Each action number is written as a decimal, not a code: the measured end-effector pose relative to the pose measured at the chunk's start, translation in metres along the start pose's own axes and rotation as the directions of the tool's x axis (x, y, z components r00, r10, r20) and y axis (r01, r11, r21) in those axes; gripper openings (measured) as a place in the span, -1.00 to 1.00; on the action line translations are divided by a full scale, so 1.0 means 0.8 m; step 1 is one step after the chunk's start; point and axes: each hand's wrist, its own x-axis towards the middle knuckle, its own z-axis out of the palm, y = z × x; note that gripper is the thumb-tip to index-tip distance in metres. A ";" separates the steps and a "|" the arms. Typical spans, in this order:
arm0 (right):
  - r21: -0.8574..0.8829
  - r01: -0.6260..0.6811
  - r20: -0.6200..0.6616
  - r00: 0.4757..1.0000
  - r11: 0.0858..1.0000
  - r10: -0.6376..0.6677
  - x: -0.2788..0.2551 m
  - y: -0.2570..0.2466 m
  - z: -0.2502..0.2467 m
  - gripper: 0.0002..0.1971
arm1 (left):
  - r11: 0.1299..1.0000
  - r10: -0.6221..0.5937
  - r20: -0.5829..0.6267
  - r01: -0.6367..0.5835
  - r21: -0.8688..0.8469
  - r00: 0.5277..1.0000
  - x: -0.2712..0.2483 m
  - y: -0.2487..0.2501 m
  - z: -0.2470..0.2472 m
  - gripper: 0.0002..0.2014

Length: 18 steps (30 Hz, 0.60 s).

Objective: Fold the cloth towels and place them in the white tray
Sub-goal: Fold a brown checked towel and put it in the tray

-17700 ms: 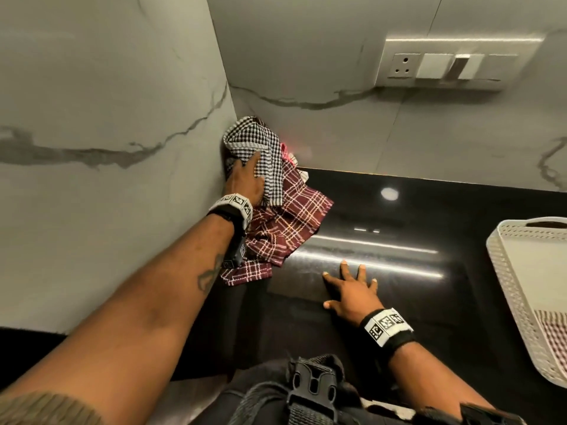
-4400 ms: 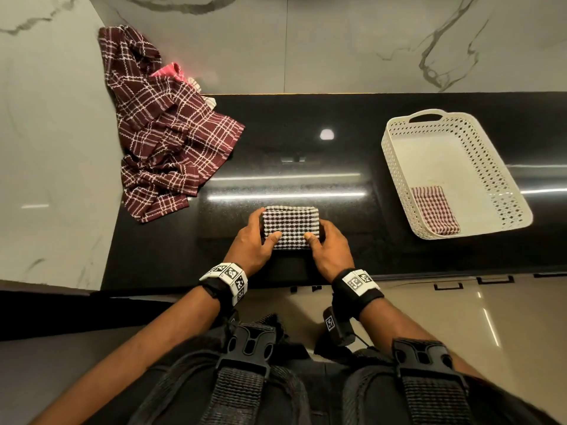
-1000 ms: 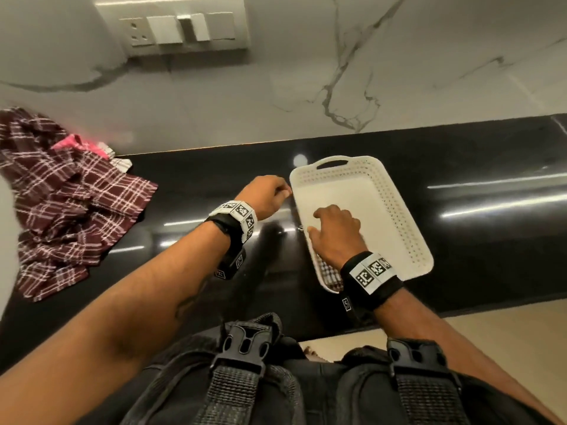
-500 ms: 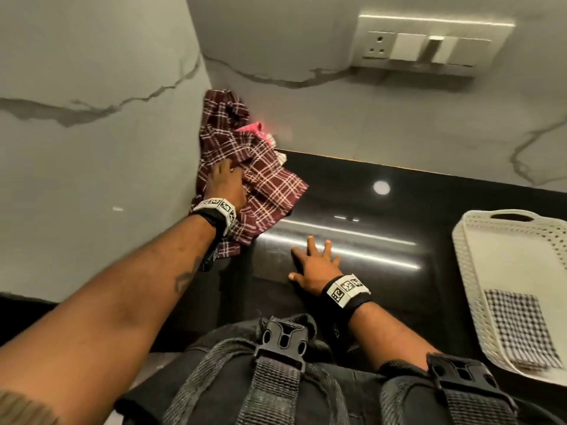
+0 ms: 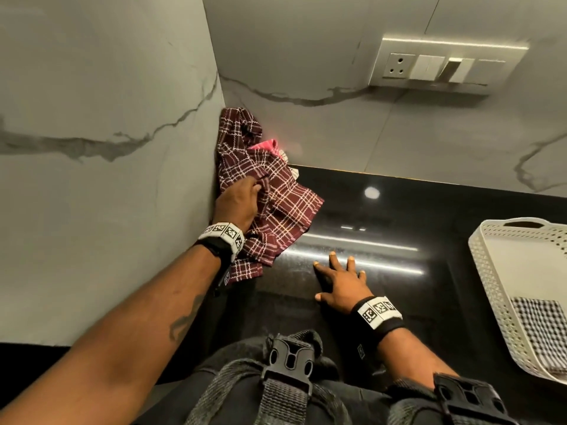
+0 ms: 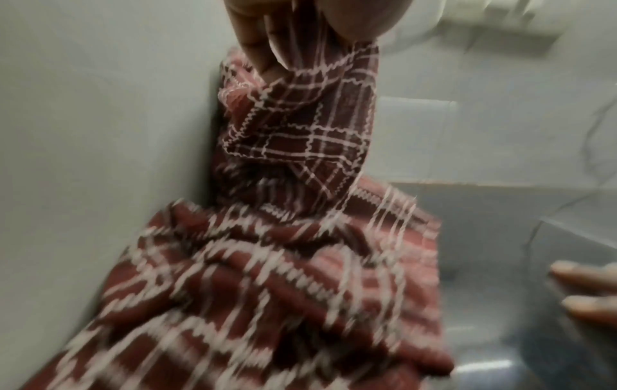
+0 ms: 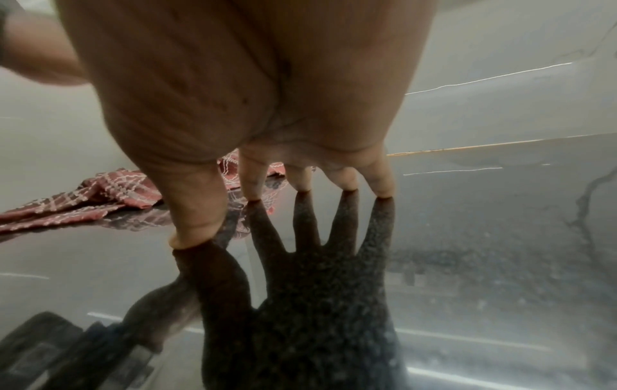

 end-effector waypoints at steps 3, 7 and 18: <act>0.051 0.003 0.002 1.000 0.999 -0.003 -0.004 -0.001 -0.001 -0.17 | 0.955 0.251 0.077 -0.234 -0.183 0.965 -0.004 0.047 -0.024 -0.77; 0.515 0.114 -0.253 0.967 0.850 0.023 -0.027 -0.006 -0.015 -0.17 | 0.795 0.605 0.185 -0.579 -0.178 0.774 -0.053 0.116 -0.016 -0.74; 0.372 0.651 -0.896 0.438 0.661 0.073 -0.118 0.044 -0.047 -0.88 | 0.575 0.817 0.130 -0.778 -0.255 0.561 -0.099 0.196 -0.017 -0.74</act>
